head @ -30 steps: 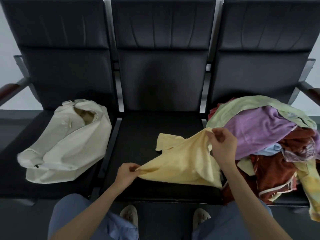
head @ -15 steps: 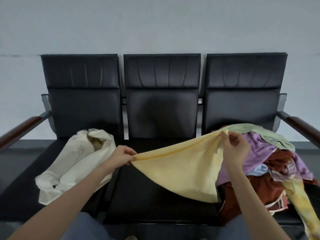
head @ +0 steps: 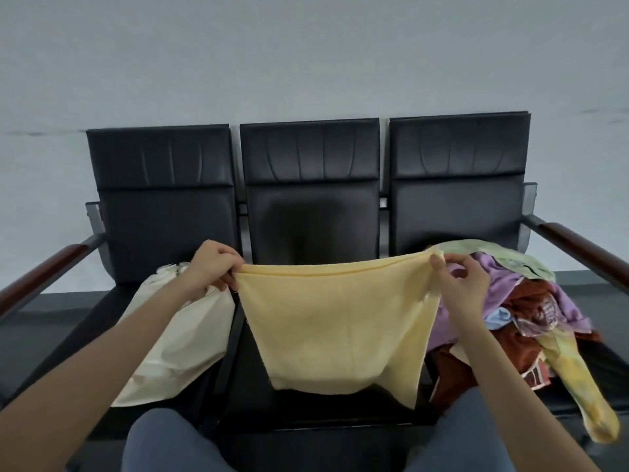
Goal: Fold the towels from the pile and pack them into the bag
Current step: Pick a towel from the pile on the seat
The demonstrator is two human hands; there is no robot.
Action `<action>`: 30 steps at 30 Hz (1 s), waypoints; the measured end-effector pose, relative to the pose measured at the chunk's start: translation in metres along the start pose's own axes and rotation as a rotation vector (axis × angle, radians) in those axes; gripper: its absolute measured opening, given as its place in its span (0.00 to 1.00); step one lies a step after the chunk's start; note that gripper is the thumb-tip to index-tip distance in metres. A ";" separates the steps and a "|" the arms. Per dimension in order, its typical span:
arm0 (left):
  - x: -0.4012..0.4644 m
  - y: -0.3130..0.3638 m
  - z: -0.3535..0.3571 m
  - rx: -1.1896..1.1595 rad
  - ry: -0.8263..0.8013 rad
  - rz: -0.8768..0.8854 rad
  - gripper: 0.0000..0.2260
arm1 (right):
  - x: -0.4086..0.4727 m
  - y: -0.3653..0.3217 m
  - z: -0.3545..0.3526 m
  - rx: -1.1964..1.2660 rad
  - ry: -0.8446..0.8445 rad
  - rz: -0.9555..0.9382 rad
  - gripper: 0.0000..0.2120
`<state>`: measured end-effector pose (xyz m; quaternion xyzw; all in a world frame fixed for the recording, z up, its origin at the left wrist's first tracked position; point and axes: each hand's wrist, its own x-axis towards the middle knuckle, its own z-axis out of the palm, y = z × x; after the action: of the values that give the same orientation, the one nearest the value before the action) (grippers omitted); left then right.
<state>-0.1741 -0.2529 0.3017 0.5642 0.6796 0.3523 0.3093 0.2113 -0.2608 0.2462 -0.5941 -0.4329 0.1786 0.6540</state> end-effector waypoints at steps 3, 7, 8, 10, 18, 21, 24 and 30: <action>0.014 0.000 -0.008 -0.083 -0.016 -0.021 0.05 | 0.010 0.005 0.004 -0.029 -0.147 0.108 0.08; 0.049 -0.008 -0.003 -0.066 -0.012 -0.026 0.06 | 0.032 0.016 0.026 -0.036 -0.347 0.266 0.08; 0.060 -0.011 -0.001 -0.033 -0.010 -0.017 0.06 | 0.038 0.018 0.033 -0.020 -0.387 0.294 0.08; 0.081 -0.013 0.000 0.016 0.013 0.024 0.05 | 0.051 0.020 0.048 0.012 -0.432 0.299 0.06; 0.129 0.001 0.000 -0.070 0.212 0.210 0.08 | 0.096 0.021 0.088 0.090 -0.375 0.083 0.06; 0.125 -0.022 0.010 -0.110 0.213 0.155 0.10 | 0.087 0.041 0.083 0.120 -0.413 0.077 0.04; 0.110 -0.072 0.043 -0.069 0.162 0.061 0.07 | 0.060 0.085 0.074 0.053 -0.424 0.091 0.06; 0.061 -0.195 0.124 0.108 -0.060 -0.115 0.09 | -0.027 0.201 0.049 -0.245 -0.520 0.264 0.05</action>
<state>-0.1902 -0.1989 0.0697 0.5506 0.7192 0.2795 0.3184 0.2143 -0.2043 0.0449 -0.6540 -0.5230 0.3545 0.4161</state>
